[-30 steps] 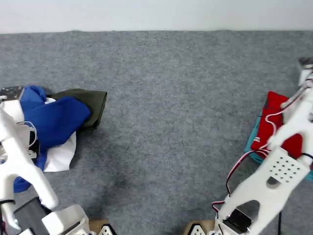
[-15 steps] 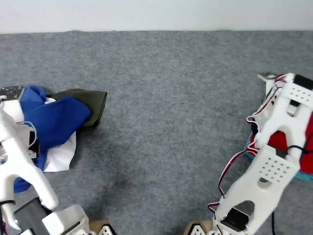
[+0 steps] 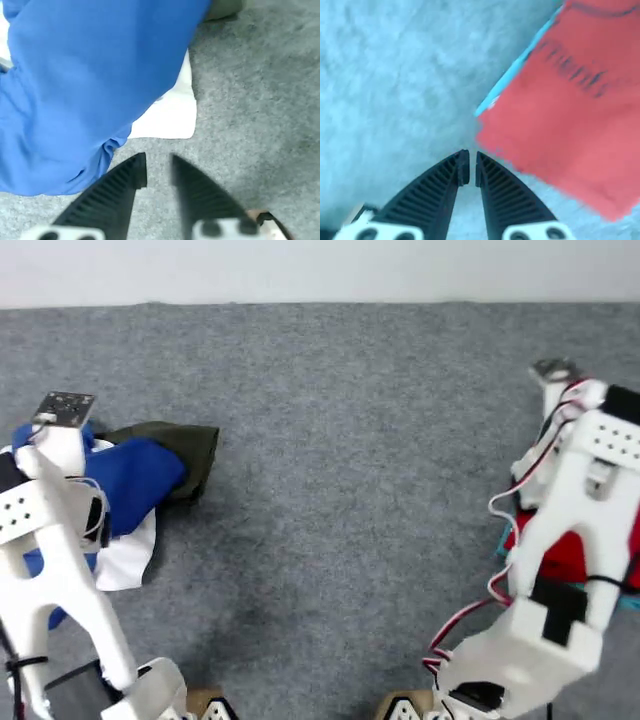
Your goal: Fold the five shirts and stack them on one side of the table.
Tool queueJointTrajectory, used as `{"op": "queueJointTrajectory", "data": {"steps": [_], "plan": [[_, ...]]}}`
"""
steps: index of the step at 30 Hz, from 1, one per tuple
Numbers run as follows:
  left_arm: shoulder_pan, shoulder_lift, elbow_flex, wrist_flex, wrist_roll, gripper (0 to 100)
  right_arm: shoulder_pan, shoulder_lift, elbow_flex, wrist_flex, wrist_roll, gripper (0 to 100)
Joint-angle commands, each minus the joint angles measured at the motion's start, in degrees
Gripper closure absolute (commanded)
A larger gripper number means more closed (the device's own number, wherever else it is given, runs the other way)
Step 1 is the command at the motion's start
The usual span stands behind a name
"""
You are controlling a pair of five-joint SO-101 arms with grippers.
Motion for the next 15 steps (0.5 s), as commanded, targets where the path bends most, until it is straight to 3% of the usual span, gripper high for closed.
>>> {"op": "queueJointTrajectory", "data": {"steps": [1, 7, 15], "plan": [[-2.81, -2.11, -3.03, -1.58, -1.76, 77, -0.75, -7.43, 6.77, 2.33, -1.58, 96.2], [-8.70, -1.58, -3.30, -4.40, -12.22, 74, -0.40, -11.56, 15.03, 2.33, -2.11, 96.2], [-16.35, 7.65, -3.65, -14.77, -18.29, 74, -0.66, -12.70, 17.41, 2.24, -2.37, 96.2]]}}
